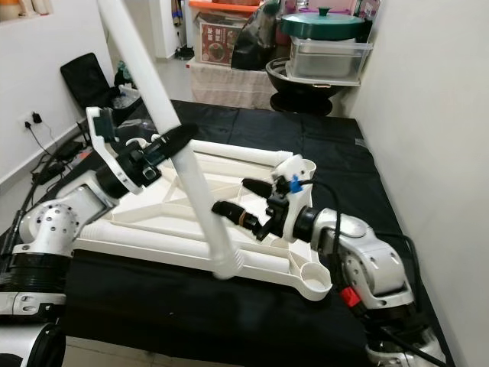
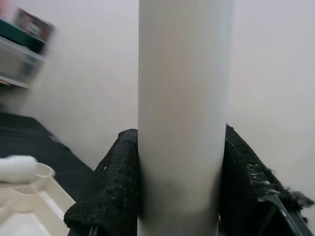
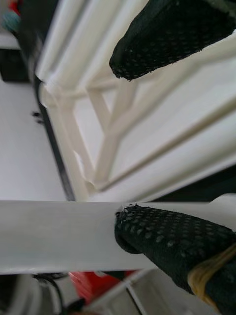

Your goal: Building children table

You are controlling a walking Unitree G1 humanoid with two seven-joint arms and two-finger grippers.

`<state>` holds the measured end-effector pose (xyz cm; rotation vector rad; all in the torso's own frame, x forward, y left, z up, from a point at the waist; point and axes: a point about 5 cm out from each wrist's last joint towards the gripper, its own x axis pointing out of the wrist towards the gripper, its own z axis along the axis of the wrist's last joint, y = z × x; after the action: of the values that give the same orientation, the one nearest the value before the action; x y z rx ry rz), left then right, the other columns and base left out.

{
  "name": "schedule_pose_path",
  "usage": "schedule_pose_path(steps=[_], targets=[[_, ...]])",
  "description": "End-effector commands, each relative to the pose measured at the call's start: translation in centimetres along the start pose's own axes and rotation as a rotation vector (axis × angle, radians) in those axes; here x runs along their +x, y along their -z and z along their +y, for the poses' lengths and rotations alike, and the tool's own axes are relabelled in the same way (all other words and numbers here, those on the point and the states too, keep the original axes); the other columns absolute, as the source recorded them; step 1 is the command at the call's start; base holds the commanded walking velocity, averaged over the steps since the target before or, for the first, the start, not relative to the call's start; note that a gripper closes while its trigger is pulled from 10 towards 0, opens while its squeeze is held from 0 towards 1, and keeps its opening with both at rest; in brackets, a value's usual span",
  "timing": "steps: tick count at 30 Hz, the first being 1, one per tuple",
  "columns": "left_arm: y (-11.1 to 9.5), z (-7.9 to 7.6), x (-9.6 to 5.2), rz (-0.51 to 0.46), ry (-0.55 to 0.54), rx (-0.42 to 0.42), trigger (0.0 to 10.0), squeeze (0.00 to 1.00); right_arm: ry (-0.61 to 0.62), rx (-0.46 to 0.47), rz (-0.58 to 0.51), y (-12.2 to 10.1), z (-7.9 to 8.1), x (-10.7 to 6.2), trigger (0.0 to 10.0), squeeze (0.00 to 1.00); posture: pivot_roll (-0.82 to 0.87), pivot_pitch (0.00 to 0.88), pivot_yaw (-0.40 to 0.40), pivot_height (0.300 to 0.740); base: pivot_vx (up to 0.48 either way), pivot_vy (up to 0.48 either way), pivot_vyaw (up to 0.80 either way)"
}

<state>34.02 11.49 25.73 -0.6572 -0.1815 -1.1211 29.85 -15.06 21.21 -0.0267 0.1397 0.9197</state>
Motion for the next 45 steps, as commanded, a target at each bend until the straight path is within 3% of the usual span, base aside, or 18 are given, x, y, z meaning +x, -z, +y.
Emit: schedule_pose_path(steps=[1,6,9,11,16,18,28,31,35,40,43,45], targets=[[-0.1,-0.7,1.0,0.012,0.062,0.009,1.9,0.0,-0.054,0.023,0.045,0.6,0.6,0.5,10.0,0.0,0.03,0.0,-0.034,0.74,0.0,0.0,0.0],[0.1,-0.3,0.6,0.038,0.063,0.016,1.6,0.0,-0.091,0.026,0.015,-0.1,0.9,0.5,10.0,0.0,0.02,0.0,-0.03,0.74,0.0,0.0,0.0],[0.1,-0.3,0.3,0.045,0.068,0.018,1.8,0.0,-0.049,0.022,0.016,-0.5,-0.5,-0.2,10.0,0.0,0.02,0.0,-0.031,0.74,0.0,0.0,0.0],[0.1,-0.3,0.3,0.045,0.068,0.018,1.8,0.0,-0.049,0.022,0.016,-0.5,-0.5,-0.2,10.0,0.0,0.02,0.0,-0.031,0.74,0.0,0.0,0.0],[0.3,-0.2,-0.4,0.052,0.071,0.026,1.8,0.0,0.08,0.044,-0.003,-2.0,-3.9,-3.1,10.0,0.0,0.01,0.0,-0.034,0.74,0.0,0.0,0.0],[0.4,-0.1,-0.4,0.054,0.071,0.028,1.8,0.0,0.086,0.05,-0.005,-2.1,-4.0,-3.3,10.0,0.0,0.01,0.0,-0.034,0.74,0.0,0.0,0.0],[0.2,0.1,-0.6,0.057,0.066,0.045,1.6,0.0,-0.005,0.077,0.021,-1.4,-2.8,-4.2,10.0,0.0,0.01,0.0,-0.032,0.74,0.0,0.0,0.0],[-0.3,0.7,-0.6,0.061,0.049,0.076,1.3,0.0,-0.134,0.115,0.035,-0.6,-1.1,-4.2,10.0,0.0,0.0,0.0,-0.029,0.74,0.0,0.0,0.0],[-0.3,0.8,-0.6,0.061,0.047,0.08,1.3,0.0,-0.156,0.122,0.037,-0.4,-0.7,-4.1,10.0,0.0,0.0,0.0,-0.029,0.74,0.0,0.0,0.0],[-0.4,1.1,-0.3,0.069,0.042,0.1,1.3,0.0,-0.243,0.139,0.035,0.3,0.8,-2.9,10.0,0.0,0.0,0.0,-0.025,0.74,0.0,0.0,0.0],[-0.4,1.1,-0.2,0.064,0.041,0.1,1.3,0.0,-0.246,0.143,0.039,0.5,1.0,-2.6,10.0,0.0,0.0,0.0,-0.027,0.74,0.0,0.0,0.0],[-0.5,1.2,0.5,0.048,0.041,0.103,1.0,0.0,-0.262,0.156,0.053,1.2,1.7,-1.2,10.0,0.0,0.0,0.0,-0.028,0.74,0.0,0.0,0.0]])
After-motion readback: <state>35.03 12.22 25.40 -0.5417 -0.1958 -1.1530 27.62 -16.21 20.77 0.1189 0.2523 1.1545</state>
